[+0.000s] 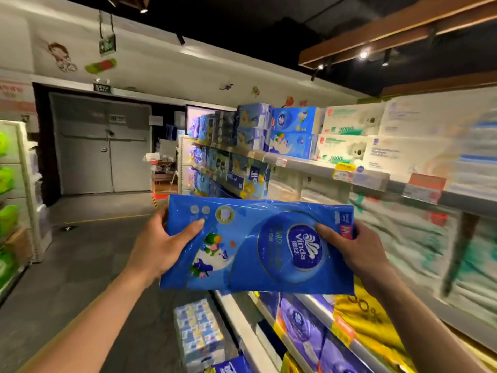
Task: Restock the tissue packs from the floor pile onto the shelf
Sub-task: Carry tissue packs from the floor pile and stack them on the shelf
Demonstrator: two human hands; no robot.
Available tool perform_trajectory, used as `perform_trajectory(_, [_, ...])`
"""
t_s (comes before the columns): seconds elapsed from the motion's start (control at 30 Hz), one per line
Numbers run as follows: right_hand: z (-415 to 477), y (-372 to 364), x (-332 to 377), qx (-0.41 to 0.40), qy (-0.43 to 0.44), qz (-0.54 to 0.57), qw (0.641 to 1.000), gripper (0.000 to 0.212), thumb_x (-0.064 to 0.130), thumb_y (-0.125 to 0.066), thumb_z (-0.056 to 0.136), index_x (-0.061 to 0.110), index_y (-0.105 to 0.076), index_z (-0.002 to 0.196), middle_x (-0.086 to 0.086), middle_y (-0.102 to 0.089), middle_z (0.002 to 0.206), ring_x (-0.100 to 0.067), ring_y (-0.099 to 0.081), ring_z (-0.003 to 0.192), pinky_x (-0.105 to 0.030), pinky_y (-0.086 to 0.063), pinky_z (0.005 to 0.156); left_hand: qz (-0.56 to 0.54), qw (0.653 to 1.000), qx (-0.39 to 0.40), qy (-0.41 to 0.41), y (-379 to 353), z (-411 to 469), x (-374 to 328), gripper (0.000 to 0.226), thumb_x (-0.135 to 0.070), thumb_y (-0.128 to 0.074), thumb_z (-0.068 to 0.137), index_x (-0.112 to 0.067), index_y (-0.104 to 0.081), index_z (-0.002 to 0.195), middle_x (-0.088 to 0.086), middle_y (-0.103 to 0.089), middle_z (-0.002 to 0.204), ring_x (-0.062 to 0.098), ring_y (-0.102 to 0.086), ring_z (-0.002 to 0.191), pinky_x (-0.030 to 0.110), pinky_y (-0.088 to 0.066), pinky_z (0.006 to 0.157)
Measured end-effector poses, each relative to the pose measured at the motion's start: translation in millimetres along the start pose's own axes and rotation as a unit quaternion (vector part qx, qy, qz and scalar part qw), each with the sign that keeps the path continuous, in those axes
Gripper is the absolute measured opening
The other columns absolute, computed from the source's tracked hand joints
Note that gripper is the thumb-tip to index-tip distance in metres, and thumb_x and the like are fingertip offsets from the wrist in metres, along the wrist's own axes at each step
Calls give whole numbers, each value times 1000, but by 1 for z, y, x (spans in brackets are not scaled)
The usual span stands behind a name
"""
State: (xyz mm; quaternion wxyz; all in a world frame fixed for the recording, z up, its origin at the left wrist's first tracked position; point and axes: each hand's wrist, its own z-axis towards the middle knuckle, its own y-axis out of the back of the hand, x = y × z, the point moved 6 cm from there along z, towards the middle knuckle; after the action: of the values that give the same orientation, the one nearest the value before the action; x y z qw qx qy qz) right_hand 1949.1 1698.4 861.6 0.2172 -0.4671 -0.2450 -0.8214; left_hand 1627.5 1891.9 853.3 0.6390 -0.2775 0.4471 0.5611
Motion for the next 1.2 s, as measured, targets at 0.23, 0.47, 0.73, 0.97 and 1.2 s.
perform_trajectory(0.23, [130,-82,-9,-76,26,-13,997,30,32,-86,74,11,-72,92,-2,-77,80,-8,-67,64,-23,-52,56,-36,996,64,-53,-28,204,42,42,-42,-76,67,-28,-59,103,-13,-75,84,2,-71,71,22,-54,55])
perform_trajectory(0.47, [253,-108,-26,-144,49,-45,987,40,42,-86,70,10,-72,90,2,-76,78,-5,-59,61,-22,-51,58,-48,987,103,-115,-95,371,75,42,-48,-76,68,-29,-63,103,-16,-74,88,-1,-69,75,24,-50,61])
perform_trajectory(0.73, [403,-116,-26,-184,140,-111,967,27,34,-87,73,17,-66,78,11,-63,62,4,-49,46,-11,-40,48,-85,979,104,-153,-182,517,96,16,-42,-73,82,-33,-67,93,-29,-72,83,-5,-69,75,19,-52,61])
perform_trajectory(0.97, [509,-124,-13,-192,179,-85,961,29,36,-90,67,22,-69,81,19,-68,63,6,-55,53,-16,-48,55,-116,974,117,-157,-239,635,91,23,-39,-75,82,-26,-70,100,-15,-74,92,-3,-70,81,19,-56,62])
perform_trajectory(1.2, [588,-134,-22,-244,164,-109,950,51,49,-87,56,21,-71,94,8,-77,89,-5,-72,76,-32,-62,73,-156,957,160,-185,-310,739,94,33,-34,-77,81,-14,-69,107,-7,-74,99,-3,-70,78,16,-54,60])
